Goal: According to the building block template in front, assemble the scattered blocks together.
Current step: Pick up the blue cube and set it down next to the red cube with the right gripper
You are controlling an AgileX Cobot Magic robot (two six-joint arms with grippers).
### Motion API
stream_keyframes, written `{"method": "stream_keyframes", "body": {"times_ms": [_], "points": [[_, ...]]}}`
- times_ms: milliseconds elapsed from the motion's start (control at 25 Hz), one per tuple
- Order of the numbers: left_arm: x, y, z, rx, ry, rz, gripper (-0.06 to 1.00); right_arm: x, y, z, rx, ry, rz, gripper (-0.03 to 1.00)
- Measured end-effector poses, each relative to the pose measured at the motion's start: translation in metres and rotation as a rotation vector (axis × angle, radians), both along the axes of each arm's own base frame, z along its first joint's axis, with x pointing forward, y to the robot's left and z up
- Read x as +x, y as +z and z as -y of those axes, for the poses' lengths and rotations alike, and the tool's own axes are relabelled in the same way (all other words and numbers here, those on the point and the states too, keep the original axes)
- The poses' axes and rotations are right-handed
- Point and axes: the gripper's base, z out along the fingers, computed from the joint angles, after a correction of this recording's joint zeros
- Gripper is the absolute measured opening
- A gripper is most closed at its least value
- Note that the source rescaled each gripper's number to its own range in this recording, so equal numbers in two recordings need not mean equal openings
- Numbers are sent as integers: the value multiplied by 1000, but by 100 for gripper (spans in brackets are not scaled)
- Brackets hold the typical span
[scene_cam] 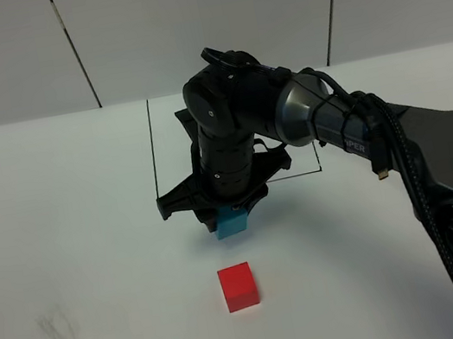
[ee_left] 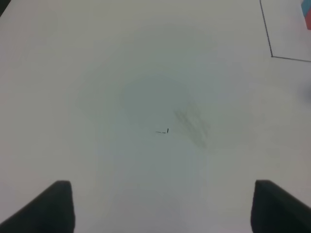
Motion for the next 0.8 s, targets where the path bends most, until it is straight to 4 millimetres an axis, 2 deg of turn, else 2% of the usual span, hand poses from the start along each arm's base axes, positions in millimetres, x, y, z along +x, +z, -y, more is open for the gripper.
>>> {"method": "stream_keyframes", "body": {"times_ms": [200,800], "points": [[0,0,0,0,0,0,100,1,-15,-1,-12,-49,-32,20],[0,0,0,0,0,0,100,-4,-18,-4,-35,-55,-40,20]]}}
